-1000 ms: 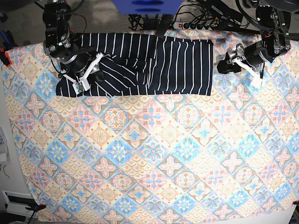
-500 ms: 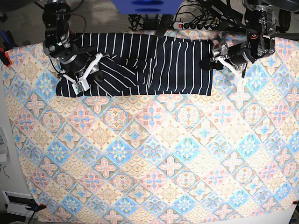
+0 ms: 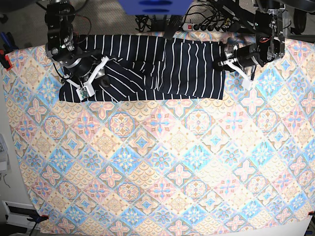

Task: Fold the T-shirt properly
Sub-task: 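Release the fold and regrasp the strip's end with the left gripper, then hold both strip ends and drag the shirt away from the robot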

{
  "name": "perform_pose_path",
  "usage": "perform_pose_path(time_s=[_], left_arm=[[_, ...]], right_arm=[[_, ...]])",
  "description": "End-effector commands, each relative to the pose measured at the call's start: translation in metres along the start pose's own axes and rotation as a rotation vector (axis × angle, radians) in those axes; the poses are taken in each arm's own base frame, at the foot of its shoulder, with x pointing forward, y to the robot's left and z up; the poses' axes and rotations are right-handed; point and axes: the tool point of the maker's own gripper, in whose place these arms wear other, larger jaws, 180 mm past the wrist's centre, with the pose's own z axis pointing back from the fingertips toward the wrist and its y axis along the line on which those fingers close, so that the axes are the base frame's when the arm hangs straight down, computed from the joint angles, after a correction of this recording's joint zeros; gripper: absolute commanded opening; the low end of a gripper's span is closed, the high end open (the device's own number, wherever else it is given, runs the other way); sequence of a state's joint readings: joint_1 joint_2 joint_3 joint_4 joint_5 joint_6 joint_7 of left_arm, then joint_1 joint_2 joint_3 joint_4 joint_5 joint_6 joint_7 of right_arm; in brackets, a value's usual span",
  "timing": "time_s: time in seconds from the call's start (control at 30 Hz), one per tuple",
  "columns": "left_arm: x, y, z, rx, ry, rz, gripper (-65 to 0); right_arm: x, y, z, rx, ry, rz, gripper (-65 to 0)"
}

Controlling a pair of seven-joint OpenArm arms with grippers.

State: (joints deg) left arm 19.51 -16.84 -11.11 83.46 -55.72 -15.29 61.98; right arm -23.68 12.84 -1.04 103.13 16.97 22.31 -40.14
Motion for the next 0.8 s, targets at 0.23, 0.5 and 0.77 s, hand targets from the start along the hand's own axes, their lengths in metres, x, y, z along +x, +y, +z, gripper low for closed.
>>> perform_pose_path(time_s=[0.23, 0.5, 0.77], left_arm=[[0.026, 0.027, 0.031, 0.054, -0.107, 0.046, -65.0], [0.041, 0.046, 0.057, 0.116, -0.146, 0.023, -65.0], [0.041, 0.045, 0.056, 0.112, -0.147, 0.023, -65.0]], right_arm=[[0.012, -0.031, 0.022, -0.092, -0.054, -0.011, -44.6], [-0.009, -0.05, 0.031, -0.137, 0.042, -0.038, -44.1], [-0.015, -0.044, 0.021, -0.071, 0.095, -0.076, -38.6]])
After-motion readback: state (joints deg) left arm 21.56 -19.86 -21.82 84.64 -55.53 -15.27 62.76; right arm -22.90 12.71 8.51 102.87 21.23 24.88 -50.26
